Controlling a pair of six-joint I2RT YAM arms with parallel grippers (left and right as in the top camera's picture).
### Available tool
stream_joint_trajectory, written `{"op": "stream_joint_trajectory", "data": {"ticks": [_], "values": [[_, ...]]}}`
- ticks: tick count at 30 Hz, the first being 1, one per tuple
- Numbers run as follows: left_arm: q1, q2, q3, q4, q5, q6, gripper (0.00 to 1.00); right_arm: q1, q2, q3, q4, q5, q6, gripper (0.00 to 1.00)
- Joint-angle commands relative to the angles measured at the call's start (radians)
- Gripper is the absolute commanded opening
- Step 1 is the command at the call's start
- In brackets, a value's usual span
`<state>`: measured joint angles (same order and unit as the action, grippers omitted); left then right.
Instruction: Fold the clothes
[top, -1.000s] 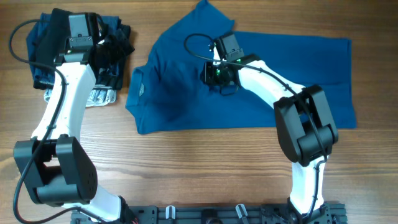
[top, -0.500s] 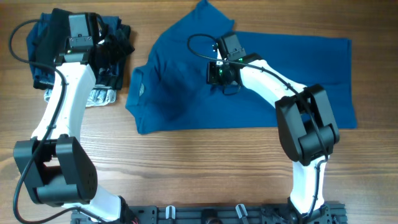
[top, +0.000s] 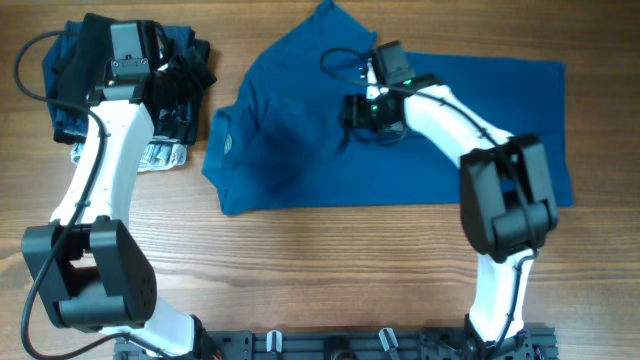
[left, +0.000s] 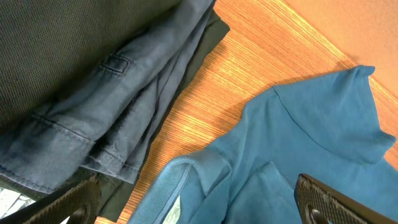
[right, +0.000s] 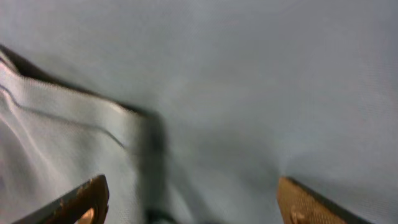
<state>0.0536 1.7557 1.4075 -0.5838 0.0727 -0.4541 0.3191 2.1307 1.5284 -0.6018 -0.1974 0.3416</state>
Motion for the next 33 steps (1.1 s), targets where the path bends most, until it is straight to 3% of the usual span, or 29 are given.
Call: {"op": "stream_joint_trajectory", "data": {"ticks": [1,4,8,11,20,25,27,31,33], "values": [[0.002,-0.015,0.012,0.003,-0.003,0.017,1.00,-0.109,-0.159,0.095,-0.138,0.019,-0.029,0.91],[0.002,-0.015,0.012,0.003,-0.003,0.016,1.00,-0.209,-0.277,0.127,-0.279,0.022,-0.098,0.99],[0.002,-0.015,0.012,0.003,-0.003,0.016,1.00,-0.360,-0.444,0.127,-0.332,0.043,-0.217,0.99],[0.002,-0.015,0.012,0.005,-0.003,0.016,1.00,-0.468,-0.517,0.127,-0.331,0.044,-0.227,0.99],[0.001,-0.015,0.012,0.012,0.021,0.016,1.00,-0.651,-0.502,0.127,-0.465,0.127,-0.235,1.00],[0.001,-0.015,0.012,0.013,0.055,0.016,1.00,-0.722,-0.502,0.126,-0.493,0.067,-0.218,1.00],[-0.007,-0.015,0.012,0.014,0.130,0.017,0.99,-0.741,-0.502,0.126,-0.496,0.074,-0.219,1.00],[-0.087,-0.015,0.013,0.008,0.176,0.087,1.00,-0.774,-0.502,0.126,-0.502,0.098,-0.219,1.00],[-0.186,-0.015,0.021,-0.001,0.066,0.111,0.99,-0.792,-0.502,0.126,-0.499,0.109,-0.219,1.00]]}}
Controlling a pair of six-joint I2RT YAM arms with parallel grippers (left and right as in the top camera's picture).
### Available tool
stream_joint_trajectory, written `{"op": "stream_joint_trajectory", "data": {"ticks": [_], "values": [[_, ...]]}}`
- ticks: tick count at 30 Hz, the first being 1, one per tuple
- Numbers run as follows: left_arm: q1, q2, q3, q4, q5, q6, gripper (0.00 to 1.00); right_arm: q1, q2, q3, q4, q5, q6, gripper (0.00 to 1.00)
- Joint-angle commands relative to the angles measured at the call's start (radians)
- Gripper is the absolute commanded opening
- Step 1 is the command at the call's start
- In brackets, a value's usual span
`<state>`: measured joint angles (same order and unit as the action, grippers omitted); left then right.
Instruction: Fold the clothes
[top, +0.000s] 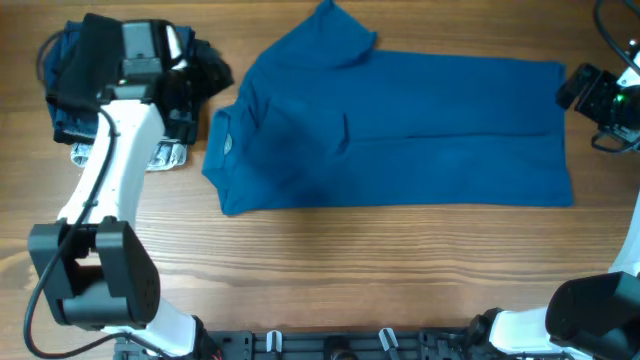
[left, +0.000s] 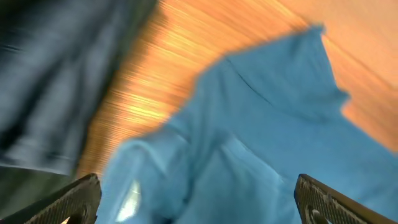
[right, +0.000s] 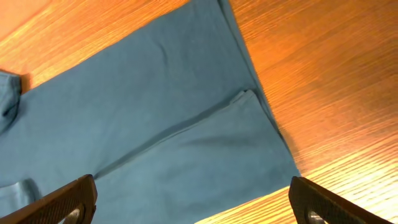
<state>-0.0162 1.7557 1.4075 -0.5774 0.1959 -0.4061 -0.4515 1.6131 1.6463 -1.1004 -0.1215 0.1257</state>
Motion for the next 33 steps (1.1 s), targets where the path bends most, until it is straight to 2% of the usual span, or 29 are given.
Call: {"op": "stream_joint_trajectory", "data": {"ticks": [1,4,8,9,10,11,13,15,17,19,22,27,33], "values": [[-0.162,-0.014,0.027,-0.009,-0.129,0.063,0.99,-0.021,0.016,0.008,0.000,0.037,-0.003,1.00],[-0.276,-0.011,0.027,0.068,-0.288,0.063,1.00,-0.021,0.016,0.008,0.000,0.036,-0.003,1.00],[-0.334,0.013,0.027,0.198,-0.295,0.063,1.00,-0.021,0.016,0.008,0.001,0.036,-0.003,1.00],[-0.337,0.030,0.027,0.235,-0.295,0.063,0.95,-0.021,0.016,0.008,0.001,0.036,-0.003,1.00],[-0.335,0.060,0.027,0.298,-0.295,0.063,0.86,-0.021,0.016,0.008,0.001,0.036,-0.003,1.00],[-0.332,0.087,0.027,0.350,-0.295,0.066,0.83,-0.021,0.016,0.008,0.000,0.036,-0.003,0.99],[-0.324,0.150,0.027,0.455,-0.295,0.098,0.66,-0.021,0.016,0.008,0.001,0.036,-0.003,0.99],[-0.320,0.216,0.027,0.555,-0.295,0.116,0.24,-0.021,0.016,0.008,0.000,0.036,-0.003,1.00],[-0.319,0.274,0.027,0.634,-0.285,0.115,0.15,-0.021,0.016,0.008,0.000,0.036,-0.003,1.00],[-0.317,0.283,0.044,0.588,-0.230,0.114,0.14,-0.021,0.016,0.008,0.001,0.036,-0.003,1.00],[-0.308,0.287,0.194,0.339,-0.182,0.117,0.07,-0.021,0.016,0.008,0.000,0.036,-0.003,1.00],[-0.293,0.306,0.491,0.008,-0.163,0.170,0.04,-0.021,0.016,0.008,0.001,0.036,-0.002,1.00],[-0.280,0.391,0.541,0.076,-0.171,0.198,0.06,-0.021,0.016,0.008,0.001,0.036,-0.003,1.00]]}}
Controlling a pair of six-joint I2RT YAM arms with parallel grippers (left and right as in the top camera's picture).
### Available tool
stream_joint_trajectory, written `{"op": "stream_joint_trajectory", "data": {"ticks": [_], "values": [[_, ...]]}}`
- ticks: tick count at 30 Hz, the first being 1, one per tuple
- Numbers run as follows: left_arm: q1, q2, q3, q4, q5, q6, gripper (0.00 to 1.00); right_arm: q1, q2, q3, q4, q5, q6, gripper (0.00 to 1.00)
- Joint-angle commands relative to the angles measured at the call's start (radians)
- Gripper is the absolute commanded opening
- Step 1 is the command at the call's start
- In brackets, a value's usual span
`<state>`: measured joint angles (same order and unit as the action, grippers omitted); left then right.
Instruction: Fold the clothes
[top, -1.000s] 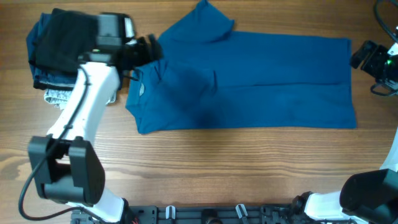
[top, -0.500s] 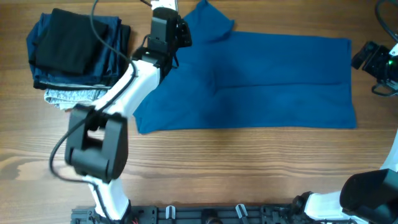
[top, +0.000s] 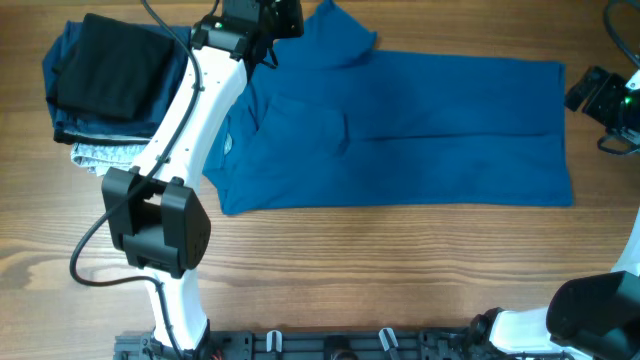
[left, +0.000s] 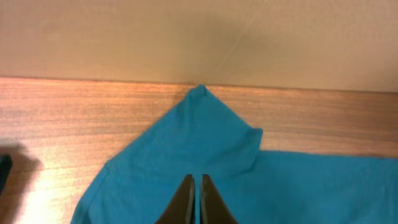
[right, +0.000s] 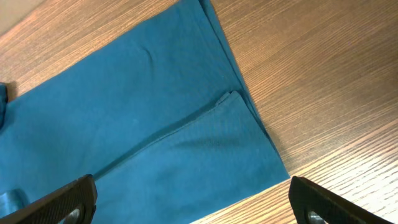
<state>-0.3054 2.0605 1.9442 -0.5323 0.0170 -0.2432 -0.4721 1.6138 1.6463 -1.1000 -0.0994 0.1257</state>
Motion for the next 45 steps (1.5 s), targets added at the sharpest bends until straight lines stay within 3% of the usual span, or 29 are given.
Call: {"op": "stream_joint_trajectory", "data": {"ticks": [1,7,9,20,35,42,43,45], "values": [[0.010,0.120,0.005,0.050,0.008,0.035,0.04,0.000,0.015,0.008,0.000,0.014,-0.003,1.00],[0.009,0.325,0.005,0.207,0.007,0.085,0.06,0.000,0.015,0.008,0.000,0.014,-0.003,0.99],[0.011,0.362,0.005,0.237,-0.056,0.087,0.07,0.000,0.015,0.008,0.000,0.014,-0.003,1.00],[0.018,0.487,0.005,0.253,-0.207,0.087,0.07,0.000,0.015,0.008,0.000,0.014,-0.003,1.00],[-0.041,0.490,0.005,-0.168,-0.224,0.071,0.04,0.000,0.015,0.008,0.000,0.014,-0.003,1.00],[-0.074,0.406,0.005,-0.265,-0.264,0.052,0.04,0.000,0.015,0.008,0.000,0.014,-0.003,1.00],[-0.074,0.375,0.005,-0.274,-0.263,0.052,0.06,0.000,0.015,0.008,0.000,0.014,-0.003,1.00],[-0.071,0.308,0.005,-0.281,-0.262,0.053,0.19,0.000,0.015,0.008,0.001,0.014,-0.003,1.00]]}}
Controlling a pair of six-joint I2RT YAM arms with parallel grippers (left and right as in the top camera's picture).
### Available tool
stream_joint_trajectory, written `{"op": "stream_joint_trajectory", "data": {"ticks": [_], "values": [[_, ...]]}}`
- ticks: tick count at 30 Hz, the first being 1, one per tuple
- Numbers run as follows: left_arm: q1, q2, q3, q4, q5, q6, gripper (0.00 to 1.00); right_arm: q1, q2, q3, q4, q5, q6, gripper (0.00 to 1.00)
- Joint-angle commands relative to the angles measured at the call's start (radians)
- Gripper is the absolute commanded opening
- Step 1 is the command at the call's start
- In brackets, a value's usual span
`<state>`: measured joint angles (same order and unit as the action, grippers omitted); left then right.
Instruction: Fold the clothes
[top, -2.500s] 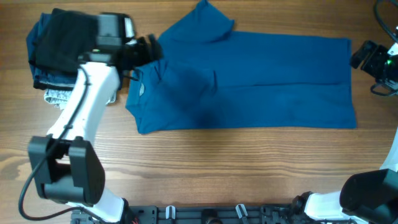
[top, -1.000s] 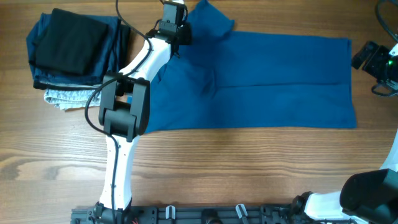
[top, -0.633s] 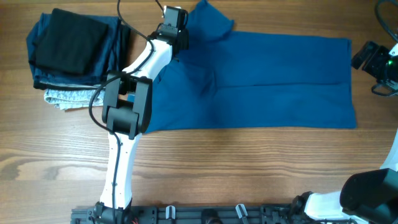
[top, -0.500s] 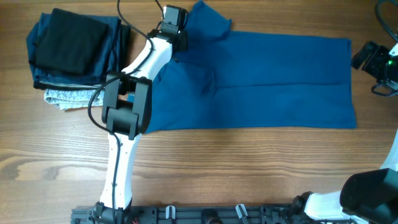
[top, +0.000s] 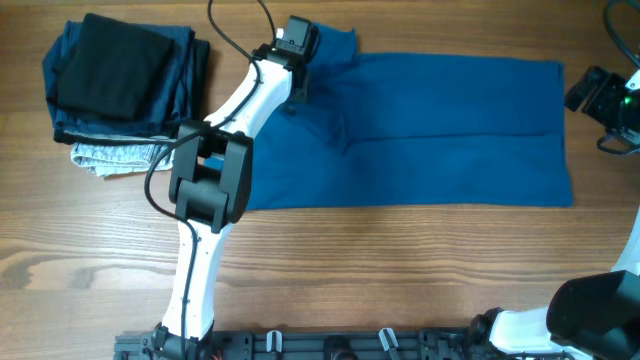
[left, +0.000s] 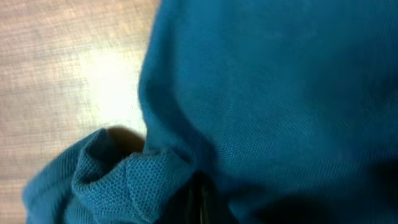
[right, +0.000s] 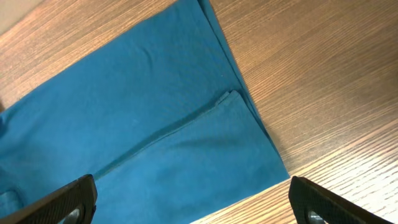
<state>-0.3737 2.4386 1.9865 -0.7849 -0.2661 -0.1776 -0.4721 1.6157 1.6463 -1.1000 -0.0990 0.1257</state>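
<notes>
A blue shirt (top: 430, 120) lies spread flat across the middle of the table, its hem to the right. My left gripper (top: 298, 80) is down on the shirt's back left part by the sleeve. In the left wrist view the left gripper (left: 200, 199) is shut, its tips pressed into the shirt (left: 280, 93), and a lump of fabric is bunched just left of them. My right gripper (top: 585, 95) hangs open off the right end of the shirt, nothing between its fingers (right: 74, 202). The hem corner of the shirt (right: 155, 124) shows below it.
A stack of folded clothes (top: 120, 70), black on dark blue, sits at the back left with a patterned cloth (top: 120, 155) under its front edge. Bare wooden table (top: 400, 270) runs along the front. Cables trail behind both arms.
My left gripper, then shut in the air before the sleeve tip at the back, is now pressed into the shirt. The sleeve point no longer sticks out. The right arm has not moved.
First my right gripper was open low on the shirt's middle and my left one open over the folded stack. Then the right gripper was off the shirt's right end. Later the left gripper was shut near the raised sleeve; now it presses into bunched fabric there.
</notes>
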Motion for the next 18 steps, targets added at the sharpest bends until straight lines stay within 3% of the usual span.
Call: {"op": "stream_joint_trajectory", "data": {"ticks": [1,2,6,12,16,18], "values": [[0.000,-0.110,-0.037,-0.029,0.021,-0.013,0.33,0.000,0.013,0.008,0.000,0.014,-0.003,1.00],[0.003,-0.146,-0.037,-0.027,0.021,-0.013,0.41,0.000,0.013,0.008,0.001,0.014,-0.003,1.00],[0.006,-0.282,-0.034,0.011,0.022,-0.013,0.49,0.000,0.013,0.008,0.000,0.014,-0.002,1.00],[0.010,-0.417,-0.012,0.089,0.045,-0.008,0.40,0.000,0.013,0.008,0.004,0.019,-0.011,0.99],[0.035,-0.417,0.097,0.053,0.174,-0.014,0.39,0.000,0.014,0.008,0.242,0.062,-0.073,1.00],[0.050,-0.417,0.130,0.044,0.214,-0.032,0.39,0.000,0.013,0.008,0.281,0.062,-0.073,0.99]]}}
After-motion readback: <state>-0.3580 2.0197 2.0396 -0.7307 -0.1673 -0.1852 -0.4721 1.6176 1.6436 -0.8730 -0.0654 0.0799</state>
